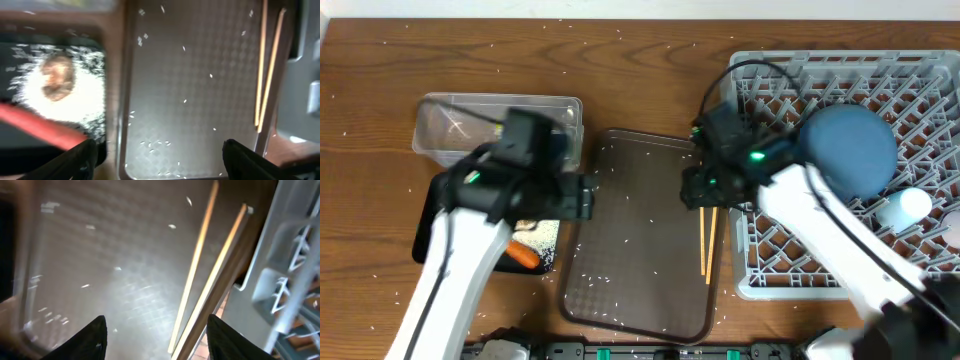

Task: Sort waste into correct bins and load items into the dishwasher rack
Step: 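Grasp a wooden chopstick on the brown tray with the right gripper, then carry the chopstick right and drop it into the grey rack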

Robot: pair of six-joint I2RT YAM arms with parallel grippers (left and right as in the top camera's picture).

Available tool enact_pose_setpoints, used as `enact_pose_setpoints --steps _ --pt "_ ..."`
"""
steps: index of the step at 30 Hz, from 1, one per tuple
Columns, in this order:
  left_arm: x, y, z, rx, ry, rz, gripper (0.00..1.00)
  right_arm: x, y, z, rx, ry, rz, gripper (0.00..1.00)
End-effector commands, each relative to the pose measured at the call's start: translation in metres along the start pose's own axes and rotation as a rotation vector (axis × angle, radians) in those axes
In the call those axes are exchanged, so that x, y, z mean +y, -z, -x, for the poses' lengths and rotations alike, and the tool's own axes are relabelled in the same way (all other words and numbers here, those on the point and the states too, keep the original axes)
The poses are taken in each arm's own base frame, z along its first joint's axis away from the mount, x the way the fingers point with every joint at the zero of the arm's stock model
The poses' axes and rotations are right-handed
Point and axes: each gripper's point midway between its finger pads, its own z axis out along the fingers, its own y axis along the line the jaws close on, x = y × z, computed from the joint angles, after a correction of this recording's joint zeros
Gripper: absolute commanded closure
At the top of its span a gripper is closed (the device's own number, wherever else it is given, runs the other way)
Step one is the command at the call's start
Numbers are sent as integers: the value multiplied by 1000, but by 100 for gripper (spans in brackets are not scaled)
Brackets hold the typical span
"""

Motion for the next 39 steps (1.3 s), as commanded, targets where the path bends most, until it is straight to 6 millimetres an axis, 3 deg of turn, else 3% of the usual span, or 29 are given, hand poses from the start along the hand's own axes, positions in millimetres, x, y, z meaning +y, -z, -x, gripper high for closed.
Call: enact_pose_setpoints --steps 1,4,5,7,10,17,21,23,27,34,36,39 --pt "7 42 4 -146 29 7 19 -21 -31 -4 37 -129 -149 42" --pt "12 68 -1 -251 32 17 17 -23 -56 -3 68 -155 -167 46" --pt "12 75 -2 -280 29 16 2 -23 -63 -3 76 -162 -173 49" --pt "12 88 -6 -333 22 18 2 -22 -79 -5 101 -179 -176 54" --pt "10 102 -11 -390 13 5 2 -24 -98 -11 145 -194 -187 55" --pt "8 113 -16 -435 5 -5 2 -31 -126 -22 208 -238 -225 56" --pt "9 112 -16 -432 6 -4 2 -29 -128 -23 218 -225 -214 99" --pt "9 112 -16 -432 6 -4 2 -27 -126 -21 215 -177 -195 99" --pt "9 112 -16 -432 6 -4 2 -17 -106 -7 161 -85 -151 99" --pt "9 112 -16 -432 6 -4 2 4 -11 29 -87 44 -26 99" --pt "9 112 -16 -432 6 -4 2 1 20 34 -164 61 -22 99" --pt "9 112 -16 -432 6 -4 2 -23 56 40 -270 24 -86 99"
